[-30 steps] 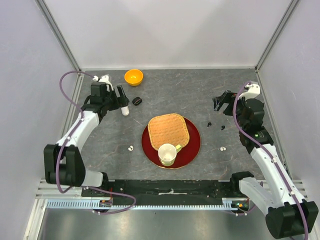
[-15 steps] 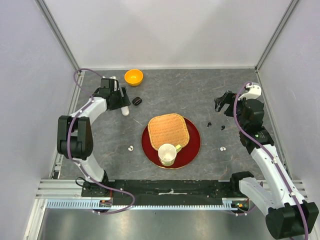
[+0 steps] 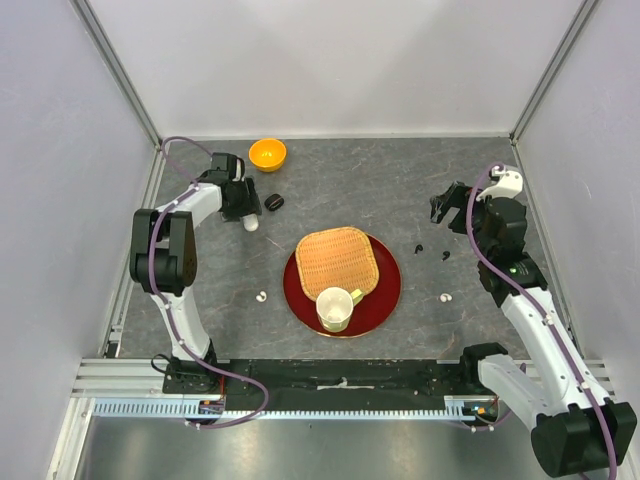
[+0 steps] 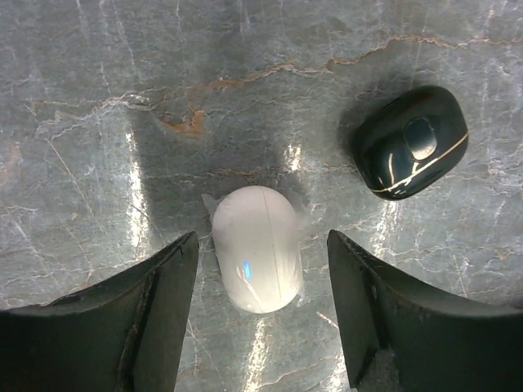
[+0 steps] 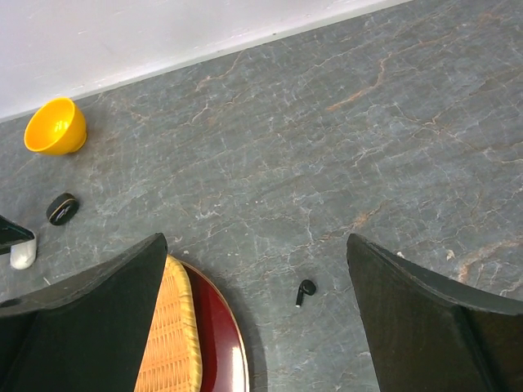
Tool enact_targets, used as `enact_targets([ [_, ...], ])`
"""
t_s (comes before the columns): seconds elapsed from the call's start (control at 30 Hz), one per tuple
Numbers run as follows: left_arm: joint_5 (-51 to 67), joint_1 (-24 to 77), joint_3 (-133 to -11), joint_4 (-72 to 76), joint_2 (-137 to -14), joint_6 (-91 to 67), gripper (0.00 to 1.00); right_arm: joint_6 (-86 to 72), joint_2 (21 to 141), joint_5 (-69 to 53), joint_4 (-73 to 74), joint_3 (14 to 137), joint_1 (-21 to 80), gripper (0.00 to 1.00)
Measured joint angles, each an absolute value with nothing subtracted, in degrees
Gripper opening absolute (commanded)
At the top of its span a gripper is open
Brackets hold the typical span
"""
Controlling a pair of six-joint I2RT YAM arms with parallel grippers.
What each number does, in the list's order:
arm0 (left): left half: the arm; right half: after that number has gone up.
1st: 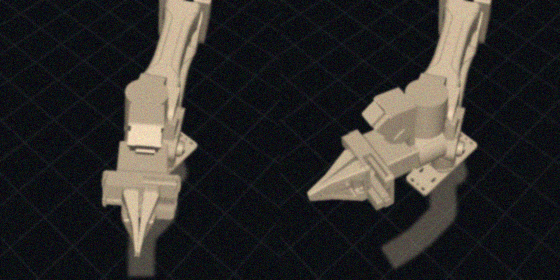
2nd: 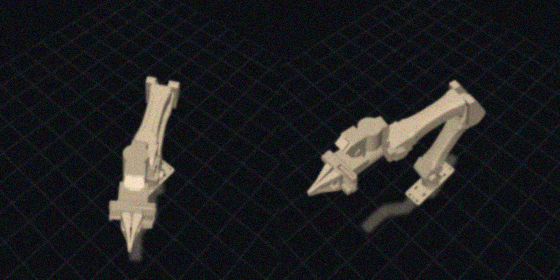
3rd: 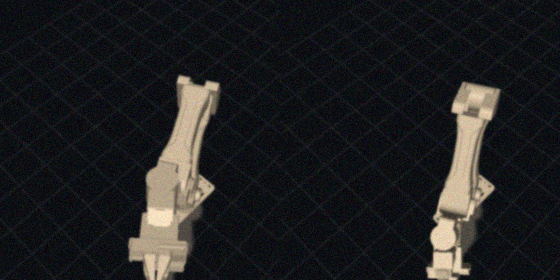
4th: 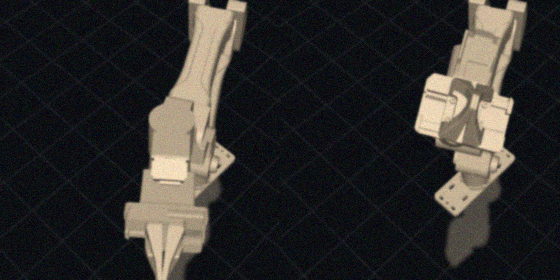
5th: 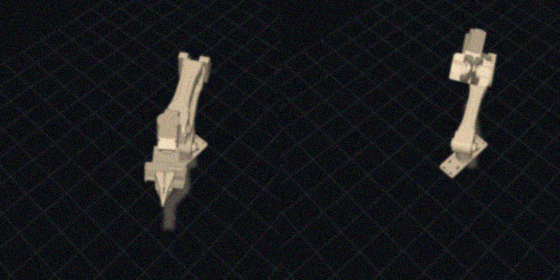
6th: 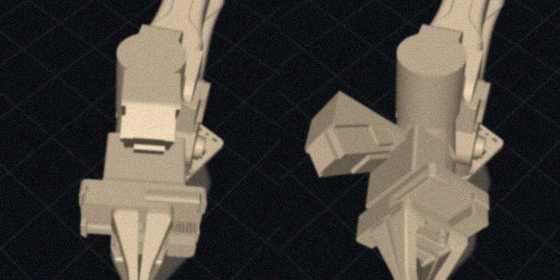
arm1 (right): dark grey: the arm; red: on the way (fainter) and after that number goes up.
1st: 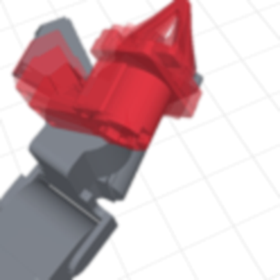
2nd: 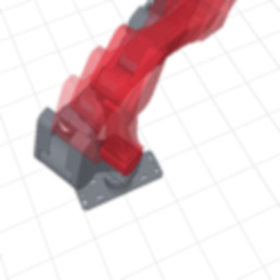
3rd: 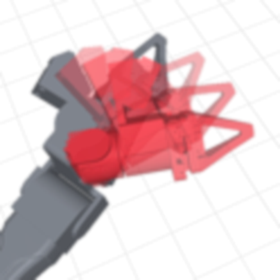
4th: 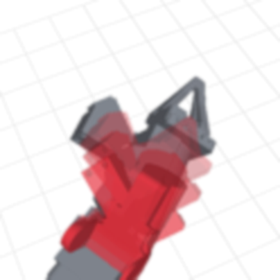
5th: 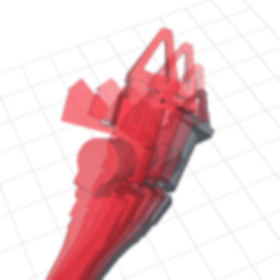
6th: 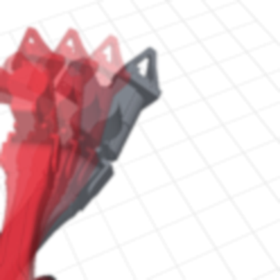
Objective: Insert the wireless bluetooth earbuds into the charging case
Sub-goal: Pick up the charging case at the center of the board.
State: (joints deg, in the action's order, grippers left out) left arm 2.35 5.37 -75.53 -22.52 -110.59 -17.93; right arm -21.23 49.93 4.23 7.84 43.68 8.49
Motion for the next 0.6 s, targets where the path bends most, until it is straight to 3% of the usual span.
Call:
enact_targets([
  [0.6,1.3,5.6,-75.4,-24.0,-111.4,-17.8,0.69,-21.7,51.9,5.8,7.8,43.7,8.5,0.98],
])
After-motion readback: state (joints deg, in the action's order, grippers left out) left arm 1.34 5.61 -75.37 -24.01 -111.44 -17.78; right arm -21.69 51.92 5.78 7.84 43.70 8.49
